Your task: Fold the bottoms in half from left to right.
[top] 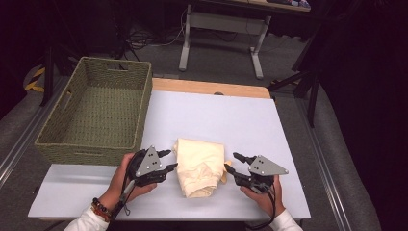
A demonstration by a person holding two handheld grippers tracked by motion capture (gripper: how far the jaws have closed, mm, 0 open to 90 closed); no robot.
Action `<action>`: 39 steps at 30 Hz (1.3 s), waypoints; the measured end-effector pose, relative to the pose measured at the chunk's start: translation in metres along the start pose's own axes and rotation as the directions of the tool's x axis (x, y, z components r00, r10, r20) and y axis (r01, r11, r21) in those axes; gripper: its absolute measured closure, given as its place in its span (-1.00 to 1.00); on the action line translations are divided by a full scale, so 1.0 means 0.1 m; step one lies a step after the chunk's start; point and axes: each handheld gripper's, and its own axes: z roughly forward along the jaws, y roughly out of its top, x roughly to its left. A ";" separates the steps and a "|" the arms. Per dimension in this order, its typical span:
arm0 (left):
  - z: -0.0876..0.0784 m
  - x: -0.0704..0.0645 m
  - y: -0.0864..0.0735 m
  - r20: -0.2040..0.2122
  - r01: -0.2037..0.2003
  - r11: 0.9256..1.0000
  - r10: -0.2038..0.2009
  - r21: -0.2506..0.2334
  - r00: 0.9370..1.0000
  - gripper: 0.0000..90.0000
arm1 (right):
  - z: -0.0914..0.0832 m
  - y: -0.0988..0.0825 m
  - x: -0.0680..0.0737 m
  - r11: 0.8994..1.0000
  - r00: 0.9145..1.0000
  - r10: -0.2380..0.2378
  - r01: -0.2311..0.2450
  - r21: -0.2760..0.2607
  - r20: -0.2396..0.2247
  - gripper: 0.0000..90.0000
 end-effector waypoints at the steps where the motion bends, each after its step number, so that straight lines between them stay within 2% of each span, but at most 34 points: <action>1: -0.03 0.00 -0.01 0.000 -0.004 1.000 0.004 -0.007 1.000 0.15 | 0.00 0.00 0.00 1.000 1.000 0.000 0.000 0.000 0.000 0.06; 4: -0.10 0.01 -0.05 -0.021 0.002 1.000 -0.002 -0.022 1.000 0.04 | -0.05 -0.03 -0.02 1.000 1.000 0.016 -0.016 -0.011 0.010 -0.08; 7: -0.18 0.02 -0.08 -0.030 0.006 0.999 -0.008 -0.044 1.000 -0.13 | -0.09 -0.07 -0.02 1.000 1.000 0.008 -0.008 -0.009 0.029 -0.18; 8: -0.21 0.02 -0.10 -0.039 0.015 0.998 -0.017 -0.054 0.999 -0.13 | -0.10 -0.08 -0.02 1.000 0.999 0.005 -0.004 -0.004 0.036 -0.23; 9: -0.23 0.02 -0.11 -0.036 0.018 0.998 -0.020 -0.057 0.999 -0.22 | -0.12 -0.10 -0.01 1.000 0.999 -0.002 0.002 -0.003 0.045 -0.29; 11: -0.26 0.01 -0.14 -0.039 0.028 0.998 -0.030 -0.065 0.999 -0.25 | -0.12 -0.11 -0.01 1.000 0.999 0.000 0.000 -0.004 0.049 -0.30; 14: -0.31 0.00 -0.19 -0.036 0.023 0.997 -0.025 -0.068 0.999 -0.36 | -0.16 -0.15 -0.01 1.000 0.998 0.013 -0.012 -0.012 0.058 -0.40; 19: -0.40 0.02 -0.32 -0.040 0.048 0.996 -0.051 -0.071 0.998 -0.47 | -0.19 -0.20 0.02 1.000 0.996 -0.019 0.019 -0.001 0.090 -0.44; 23: -0.43 0.02 -0.39 -0.044 0.061 0.996 -0.064 -0.066 0.997 -0.53 | -0.20 -0.23 0.03 0.999 0.996 -0.032 0.032 -0.001 0.088 -0.44; 25: -0.45 0.03 -0.46 -0.057 0.074 0.996 -0.077 -0.052 0.995 -0.53 | -0.21 -0.25 0.03 1.000 0.996 -0.026 0.026 0.001 0.089 -0.45; 26: -0.46 0.03 -0.50 -0.050 0.093 0.995 -0.095 -0.049 0.994 -0.57 | -0.22 -0.27 0.02 1.000 0.996 -0.011 0.011 0.000 0.086 -0.45; 29: -0.48 0.03 -0.54 -0.058 0.110 0.993 -0.112 -0.045 0.992 -0.58 | -0.22 -0.29 0.01 1.000 0.996 -0.005 0.004 0.008 0.088 -0.45; 31: -0.49 0.03 -0.58 -0.057 0.147 0.988 -0.150 -0.052 0.987 -0.61 | -0.22 -0.32 0.00 1.000 0.996 0.011 -0.012 0.012 0.087 -0.46; 39: -0.53 0.05 -0.64 -0.072 0.170 0.985 -0.172 -0.039 0.982 -0.66 | -0.19 -0.35 -0.03 0.999 0.996 0.028 -0.030 0.027 0.081 -0.48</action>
